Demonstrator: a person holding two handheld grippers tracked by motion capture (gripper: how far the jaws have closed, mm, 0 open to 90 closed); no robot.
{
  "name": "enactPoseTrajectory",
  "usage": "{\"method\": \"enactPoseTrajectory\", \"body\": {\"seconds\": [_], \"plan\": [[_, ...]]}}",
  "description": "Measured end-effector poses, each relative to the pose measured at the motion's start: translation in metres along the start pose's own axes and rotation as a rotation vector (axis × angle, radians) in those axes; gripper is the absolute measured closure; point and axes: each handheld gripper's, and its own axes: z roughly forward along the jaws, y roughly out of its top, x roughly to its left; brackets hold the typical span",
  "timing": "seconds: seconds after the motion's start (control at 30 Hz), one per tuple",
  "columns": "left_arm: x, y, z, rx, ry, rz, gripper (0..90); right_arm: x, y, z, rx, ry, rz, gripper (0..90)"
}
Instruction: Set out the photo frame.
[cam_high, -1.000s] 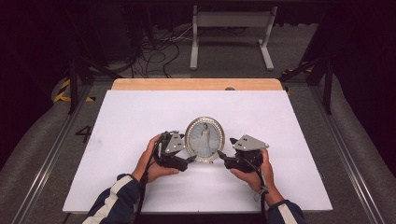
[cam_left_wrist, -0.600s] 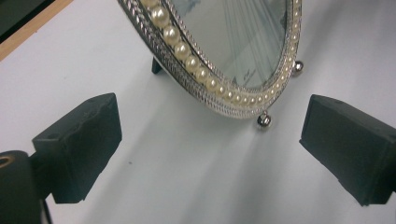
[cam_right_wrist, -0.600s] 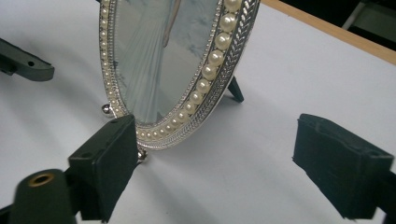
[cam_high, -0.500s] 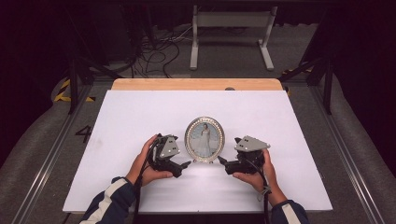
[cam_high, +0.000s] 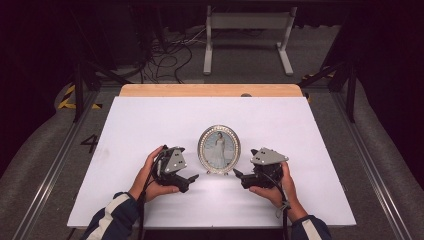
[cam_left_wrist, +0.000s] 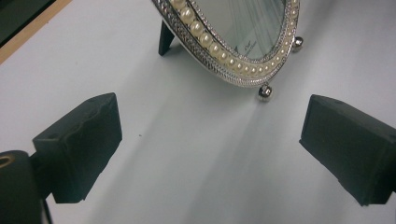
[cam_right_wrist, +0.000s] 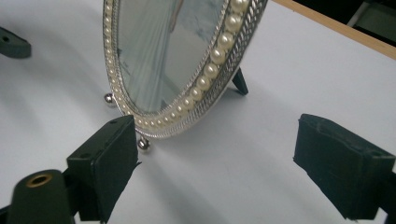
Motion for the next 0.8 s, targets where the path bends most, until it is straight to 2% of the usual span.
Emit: {"method": "enactPoseTrajectory", "body": {"seconds": [0.13, 0.3, 0.8], "plan": [[-0.001, -0.006, -0.006, -0.002, 0.023, 0.005, 6.0, -0.003, -0.005, -0.002, 0.007, -0.025, -0.010, 13.2], [0.000, -0.015, -0.012, -0.007, 0.038, -0.015, 6.1, -0.005, -0.010, -0.005, 0.020, -0.046, -0.036, 12.8], [0.001, -0.039, -0.030, 0.016, 0.058, -0.037, 6.1, -0.016, -0.023, -0.019, 0.023, -0.050, 0.002, 13.2]]}}
